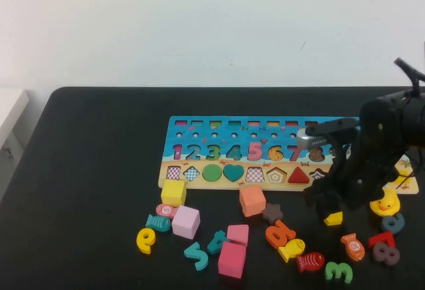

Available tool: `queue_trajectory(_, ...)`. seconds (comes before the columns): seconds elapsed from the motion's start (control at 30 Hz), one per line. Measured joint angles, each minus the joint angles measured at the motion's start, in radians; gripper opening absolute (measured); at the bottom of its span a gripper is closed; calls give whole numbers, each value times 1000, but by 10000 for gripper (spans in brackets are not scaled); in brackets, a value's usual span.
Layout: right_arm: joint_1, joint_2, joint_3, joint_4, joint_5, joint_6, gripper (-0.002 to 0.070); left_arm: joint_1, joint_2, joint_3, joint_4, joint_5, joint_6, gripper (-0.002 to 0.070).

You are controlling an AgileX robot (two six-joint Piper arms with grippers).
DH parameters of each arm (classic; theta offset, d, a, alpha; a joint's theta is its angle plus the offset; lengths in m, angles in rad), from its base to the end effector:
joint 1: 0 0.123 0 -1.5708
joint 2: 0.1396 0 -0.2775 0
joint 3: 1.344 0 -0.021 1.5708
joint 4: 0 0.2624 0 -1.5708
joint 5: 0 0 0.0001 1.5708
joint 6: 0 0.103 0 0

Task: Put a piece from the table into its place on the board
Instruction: Pick up the "Pentagon"

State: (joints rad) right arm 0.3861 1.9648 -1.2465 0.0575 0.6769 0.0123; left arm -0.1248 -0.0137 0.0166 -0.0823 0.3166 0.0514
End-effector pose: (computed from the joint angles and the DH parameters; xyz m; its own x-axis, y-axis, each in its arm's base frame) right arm 0.3619 0.1511 0.1246 -0.9149 -0.3103 -0.2581 -0.3333 0.9415 0.0496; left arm 0.0836 -0.0132 0.1772 -0.2314 0.0020 -0.9729 0.1430 0.9892 -0.0320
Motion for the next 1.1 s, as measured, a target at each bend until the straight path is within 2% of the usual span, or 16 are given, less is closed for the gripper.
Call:
queue_trajectory(0.37, 0, 66, -8, -4, -43, 4, 472, 0, 0, 0, 0, 0, 0, -2)
queue_trajectory(0.63, 0, 71, -12, -6, -54, 5, 372, 0, 0, 0, 0, 0, -2, -2)
queue_trajectory(0.93, 0, 77, -35, -6, -36, 5, 372, 0, 0, 0, 0, 0, -2, -2)
queue_trajectory(1.1, 0, 77, -141, -2, 33, 5, 372, 0, 0, 0, 0, 0, -2, -2)
